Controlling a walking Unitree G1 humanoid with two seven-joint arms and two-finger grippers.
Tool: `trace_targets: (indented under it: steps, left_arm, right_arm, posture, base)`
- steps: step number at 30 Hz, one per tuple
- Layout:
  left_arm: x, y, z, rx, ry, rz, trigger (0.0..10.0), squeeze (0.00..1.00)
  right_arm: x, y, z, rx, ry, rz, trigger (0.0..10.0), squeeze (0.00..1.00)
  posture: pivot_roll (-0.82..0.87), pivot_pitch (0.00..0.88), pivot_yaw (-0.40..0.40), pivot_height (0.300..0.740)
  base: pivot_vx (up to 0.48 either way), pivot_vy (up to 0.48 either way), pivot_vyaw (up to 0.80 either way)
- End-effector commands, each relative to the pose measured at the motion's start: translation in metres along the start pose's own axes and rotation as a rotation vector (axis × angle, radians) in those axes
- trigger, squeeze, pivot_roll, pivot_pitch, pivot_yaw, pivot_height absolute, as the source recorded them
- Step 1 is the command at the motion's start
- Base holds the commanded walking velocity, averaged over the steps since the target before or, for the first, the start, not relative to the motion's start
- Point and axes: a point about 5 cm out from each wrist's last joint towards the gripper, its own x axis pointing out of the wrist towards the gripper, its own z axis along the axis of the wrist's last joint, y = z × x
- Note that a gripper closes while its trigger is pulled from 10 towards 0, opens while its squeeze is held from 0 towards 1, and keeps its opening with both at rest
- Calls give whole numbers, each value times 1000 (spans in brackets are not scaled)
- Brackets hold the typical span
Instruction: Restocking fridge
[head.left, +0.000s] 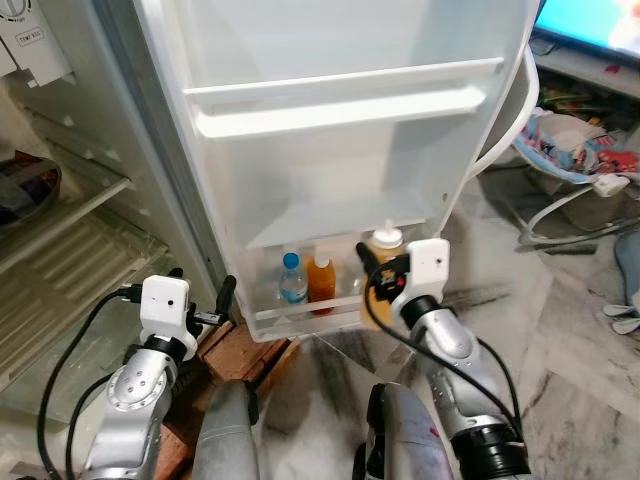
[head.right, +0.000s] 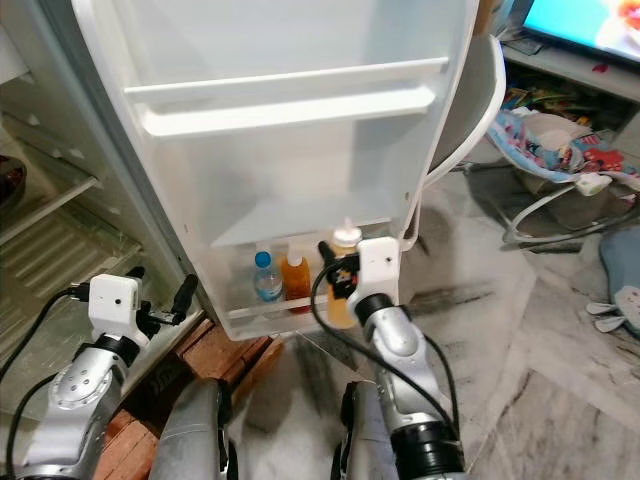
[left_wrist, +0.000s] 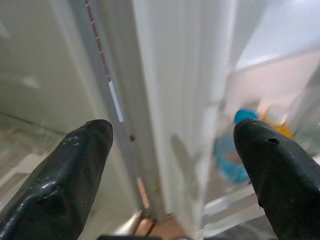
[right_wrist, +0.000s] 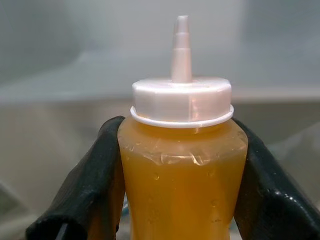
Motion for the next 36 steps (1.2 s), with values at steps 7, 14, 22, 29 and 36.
trace_targets:
  steps: [7,14,22,29,36]
  left_arm:
    - [-14,28,3,43,41,69,10000,0]
    - [-32,36,8,43,28,108,10000,0]
    - [-52,34,9,41,38,112,10000,0]
    - [-70,34,11,40,55,121,10000,0]
    - [-88,33,16,47,73,139,10000,0]
  right_arm:
    - [30,3,6,-91,26,88,10000,0]
    - [54,10,15,-247,-9,115,10000,0]
    - [71,-1,65,-318,-246,13,10000,0]
    - [79,-2,87,-300,-339,-29,10000,0]
    - [81,11,90,-271,-398,14,10000,0]
  posture:
    - [208,216,-26,559]
    - [249,279,-38,559]
    - [287,336,-34,559]
    - [326,377,-30,559]
    - [371,411,-32,559]
  base:
    - [0,0,0]
    - [0,0,0]
    - [0,0,0]
    - [0,0,0]
    - [0,0,0]
